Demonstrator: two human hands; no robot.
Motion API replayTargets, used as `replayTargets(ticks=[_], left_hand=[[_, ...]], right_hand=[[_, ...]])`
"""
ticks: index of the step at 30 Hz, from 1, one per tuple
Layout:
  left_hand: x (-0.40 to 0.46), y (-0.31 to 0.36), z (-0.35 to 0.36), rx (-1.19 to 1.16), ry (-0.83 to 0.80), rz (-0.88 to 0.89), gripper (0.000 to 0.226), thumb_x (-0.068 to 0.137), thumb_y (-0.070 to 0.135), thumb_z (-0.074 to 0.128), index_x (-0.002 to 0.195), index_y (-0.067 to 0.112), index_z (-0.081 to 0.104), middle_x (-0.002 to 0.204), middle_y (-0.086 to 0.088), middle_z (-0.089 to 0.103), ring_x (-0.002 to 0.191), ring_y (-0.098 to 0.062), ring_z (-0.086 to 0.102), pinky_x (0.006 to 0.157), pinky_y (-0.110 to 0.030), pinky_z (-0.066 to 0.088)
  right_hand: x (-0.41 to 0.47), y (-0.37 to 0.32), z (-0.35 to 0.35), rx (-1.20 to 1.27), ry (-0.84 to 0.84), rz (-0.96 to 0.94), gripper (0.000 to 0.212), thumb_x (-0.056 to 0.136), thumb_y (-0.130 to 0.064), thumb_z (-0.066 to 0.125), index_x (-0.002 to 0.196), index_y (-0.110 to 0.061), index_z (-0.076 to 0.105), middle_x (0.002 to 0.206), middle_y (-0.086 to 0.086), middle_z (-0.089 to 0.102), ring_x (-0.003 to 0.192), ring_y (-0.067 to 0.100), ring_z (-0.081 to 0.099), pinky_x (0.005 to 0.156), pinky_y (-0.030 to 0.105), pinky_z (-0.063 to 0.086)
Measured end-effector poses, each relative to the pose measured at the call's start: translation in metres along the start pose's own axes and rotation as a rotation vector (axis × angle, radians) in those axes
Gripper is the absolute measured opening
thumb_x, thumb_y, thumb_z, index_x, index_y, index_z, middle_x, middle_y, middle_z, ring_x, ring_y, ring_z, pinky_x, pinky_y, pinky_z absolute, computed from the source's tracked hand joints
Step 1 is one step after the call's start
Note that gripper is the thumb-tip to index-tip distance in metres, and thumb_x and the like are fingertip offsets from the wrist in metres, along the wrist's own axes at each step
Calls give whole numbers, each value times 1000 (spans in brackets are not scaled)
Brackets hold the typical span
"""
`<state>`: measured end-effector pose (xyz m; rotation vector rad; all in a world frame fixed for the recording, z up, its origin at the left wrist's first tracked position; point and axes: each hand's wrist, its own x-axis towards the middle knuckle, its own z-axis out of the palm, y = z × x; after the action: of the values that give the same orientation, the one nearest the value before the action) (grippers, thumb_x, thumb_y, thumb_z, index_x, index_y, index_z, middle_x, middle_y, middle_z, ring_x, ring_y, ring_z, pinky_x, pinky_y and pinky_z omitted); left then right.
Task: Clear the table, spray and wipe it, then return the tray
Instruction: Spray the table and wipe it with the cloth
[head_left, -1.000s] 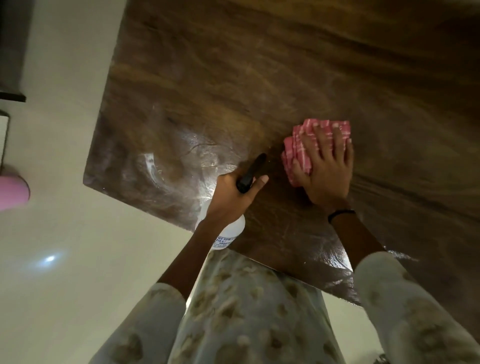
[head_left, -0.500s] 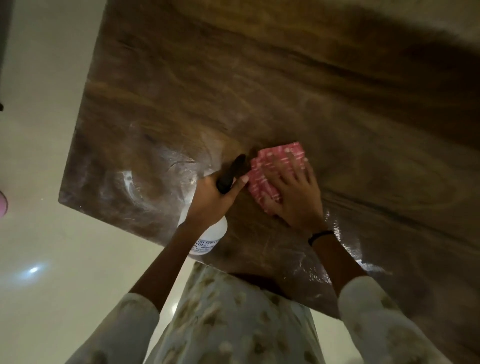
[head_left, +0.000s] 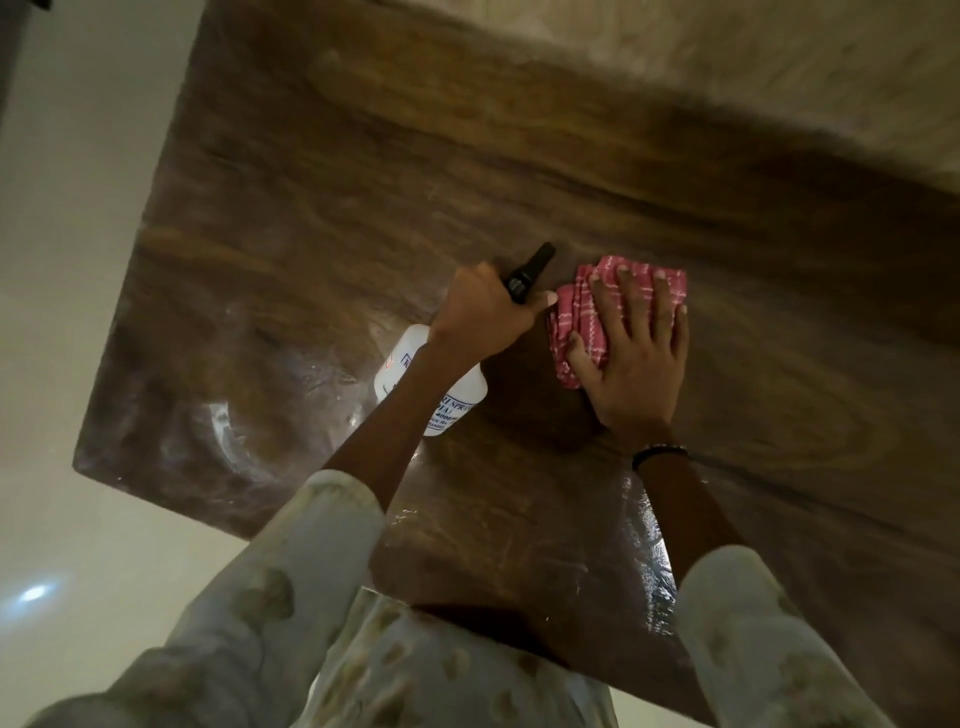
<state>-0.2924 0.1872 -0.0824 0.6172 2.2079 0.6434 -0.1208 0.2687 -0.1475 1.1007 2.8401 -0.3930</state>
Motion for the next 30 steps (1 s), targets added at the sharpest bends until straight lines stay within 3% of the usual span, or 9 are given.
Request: replayTargets(ticks=[2, 4, 11, 13, 16, 20, 25, 30], left_hand=[[6, 2, -4, -3, -7, -38, 50, 77, 44, 71, 106, 4, 58, 86, -2, 56, 76, -14, 59, 55, -17, 41], [11, 3, -8, 8, -1, -35, 52, 78, 43, 71, 108, 3, 58, 89, -5, 57, 76, -13, 56, 60, -21, 43], [21, -2, -23, -34, 23, -18, 46, 78, 42, 71, 99, 2, 61, 79, -4, 59, 69, -13, 59, 54, -13, 41], [20, 0, -32, -80, 31, 5, 37, 79, 36, 72, 97, 5, 63, 75, -1, 59, 67, -12, 59, 57, -16, 45], [20, -1, -43, -122, 46, 14, 27, 82, 26, 70, 98, 5, 64, 82, -7, 64, 79, -23, 66, 69, -30, 53], [22, -3, -50, -155, 39, 9, 32, 81, 33, 70, 99, 6, 65, 86, -6, 65, 75, -13, 62, 61, -12, 46], [24, -8, -54, -174, 59, -3, 27, 78, 39, 72, 83, 15, 61, 68, 3, 59, 63, -7, 59, 54, -8, 43], [26, -14, -60, -228, 44, 16, 26, 80, 38, 70, 72, 17, 57, 60, 2, 56, 54, -2, 57, 47, -5, 40]], right_hand=[[6, 2, -1, -3, 11, -4, 69, 89, -65, 28, 149, -31, 26, 157, 2, 24, 146, 30, 13, 116, 53, 14], [20, 6, -3, 2, 11, -2, 69, 88, -64, 28, 149, -31, 26, 158, 2, 23, 146, 30, 12, 116, 53, 14], [102, -16, -13, -2, 9, 60, 71, 87, -65, 26, 149, -30, 26, 158, 5, 21, 146, 35, 12, 115, 58, 12], [114, -40, -11, -4, -2, 9, 72, 85, -62, 25, 148, -27, 28, 157, 6, 23, 145, 36, 14, 114, 59, 11], [102, -70, -2, -15, -33, -147, 68, 87, -60, 25, 145, -25, 36, 155, 5, 29, 144, 35, 18, 115, 58, 13], [63, -50, 7, -50, -98, -334, 68, 88, -64, 36, 146, -29, 30, 155, 4, 28, 144, 32, 19, 116, 56, 16], [102, 4, -15, -62, -19, -114, 69, 88, -61, 29, 149, -30, 25, 158, 5, 22, 145, 34, 15, 117, 53, 12], [177, -10, -23, -28, 47, 44, 71, 86, -61, 27, 149, -31, 23, 158, 4, 21, 145, 36, 15, 115, 57, 15]])
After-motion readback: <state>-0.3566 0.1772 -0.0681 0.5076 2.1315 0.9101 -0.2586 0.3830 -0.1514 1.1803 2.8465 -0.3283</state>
